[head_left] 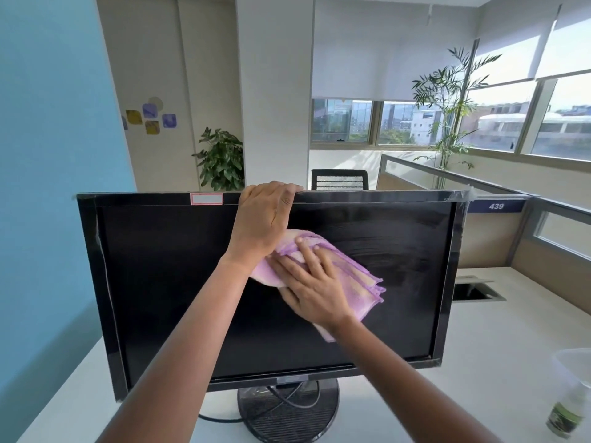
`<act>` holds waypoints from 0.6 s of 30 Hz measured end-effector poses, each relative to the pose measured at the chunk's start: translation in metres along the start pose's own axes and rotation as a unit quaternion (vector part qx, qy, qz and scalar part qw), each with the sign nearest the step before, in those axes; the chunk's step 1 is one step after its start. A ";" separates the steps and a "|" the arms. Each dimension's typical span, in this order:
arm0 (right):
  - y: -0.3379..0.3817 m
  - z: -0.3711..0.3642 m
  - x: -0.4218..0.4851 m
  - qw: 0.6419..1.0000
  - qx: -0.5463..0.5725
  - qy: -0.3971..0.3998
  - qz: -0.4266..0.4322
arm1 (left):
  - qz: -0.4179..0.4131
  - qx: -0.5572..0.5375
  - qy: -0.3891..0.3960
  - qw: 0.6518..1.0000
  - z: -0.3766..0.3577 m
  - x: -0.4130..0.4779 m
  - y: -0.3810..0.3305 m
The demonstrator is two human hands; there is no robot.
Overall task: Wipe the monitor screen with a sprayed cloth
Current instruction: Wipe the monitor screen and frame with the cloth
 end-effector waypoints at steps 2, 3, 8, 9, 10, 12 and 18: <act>-0.032 0.004 -0.018 0.999 -0.022 -0.003 -0.039 | 0.003 0.000 -0.004 1.000 -0.002 0.000 0.001; -0.049 0.007 -0.028 0.996 -0.033 0.000 -0.080 | 0.005 0.001 -0.006 1.000 -0.002 0.000 0.002; -0.108 0.026 -0.066 0.934 -0.021 0.070 -0.350 | -0.007 0.006 -0.011 1.000 -0.004 0.001 0.003; -0.108 0.029 -0.069 0.910 0.004 0.071 -0.409 | -0.007 0.006 -0.014 1.000 -0.004 0.000 0.003; -0.104 0.030 -0.069 0.884 0.030 0.065 -0.462 | -0.007 0.007 -0.017 1.000 -0.004 0.000 0.002; -0.088 0.030 -0.064 0.834 0.070 0.041 -0.545 | -0.008 0.009 -0.021 1.000 -0.005 0.000 0.002; -0.029 0.029 -0.014 0.773 0.147 -0.007 -0.617 | -0.005 0.004 -0.023 1.000 -0.002 -0.001 0.005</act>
Point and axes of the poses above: each hand's wrist, its own x-axis towards the middle knuckle, its own z-axis out of the back of the hand, y = z × x, the point moved 1 cm from there along x, towards the middle knuckle, and after that the axes turned 2 degrees about x, right-handed, at the moved point
